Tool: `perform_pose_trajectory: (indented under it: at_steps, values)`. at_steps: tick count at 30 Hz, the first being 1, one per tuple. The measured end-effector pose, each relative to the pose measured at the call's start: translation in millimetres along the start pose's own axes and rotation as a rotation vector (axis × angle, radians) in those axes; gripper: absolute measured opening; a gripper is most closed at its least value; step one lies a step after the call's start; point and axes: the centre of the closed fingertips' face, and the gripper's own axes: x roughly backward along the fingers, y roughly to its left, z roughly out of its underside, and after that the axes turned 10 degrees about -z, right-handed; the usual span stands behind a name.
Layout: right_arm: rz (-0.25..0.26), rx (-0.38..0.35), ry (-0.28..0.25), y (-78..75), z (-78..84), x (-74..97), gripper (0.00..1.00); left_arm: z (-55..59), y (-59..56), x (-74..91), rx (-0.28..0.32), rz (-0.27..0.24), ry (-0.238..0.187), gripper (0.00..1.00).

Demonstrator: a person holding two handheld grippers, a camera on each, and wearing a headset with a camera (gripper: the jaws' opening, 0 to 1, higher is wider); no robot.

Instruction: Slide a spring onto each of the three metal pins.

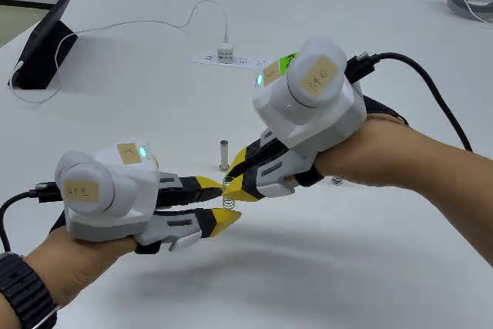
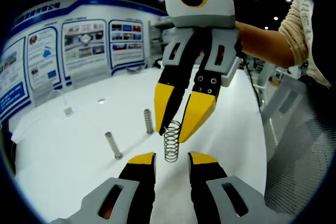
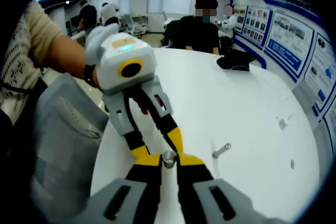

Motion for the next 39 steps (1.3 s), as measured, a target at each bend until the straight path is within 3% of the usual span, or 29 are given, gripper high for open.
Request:
perform_pose_trajectory:
  at_steps: [5,12,27,39]
  values:
    - [0.021,-0.011,-0.007,-7.6,-1.3,6.0,0.12,3.7,8.2,3.9,0.032,-0.035,0.008,0.36]
    - [0.053,-0.018,-0.022,-22.8,-8.1,14.7,0.12,2.4,15.1,12.1,0.054,-0.07,0.003,0.43]
    - [0.156,-0.06,-0.056,-68.6,-18.5,28.6,0.12,-1.6,10.4,21.8,0.107,-0.111,-0.028,0.47]
    - [0.186,-0.096,-0.076,-91.5,-24.6,20.1,0.12,-3.7,9.3,24.0,0.137,-0.143,-0.047,0.48]
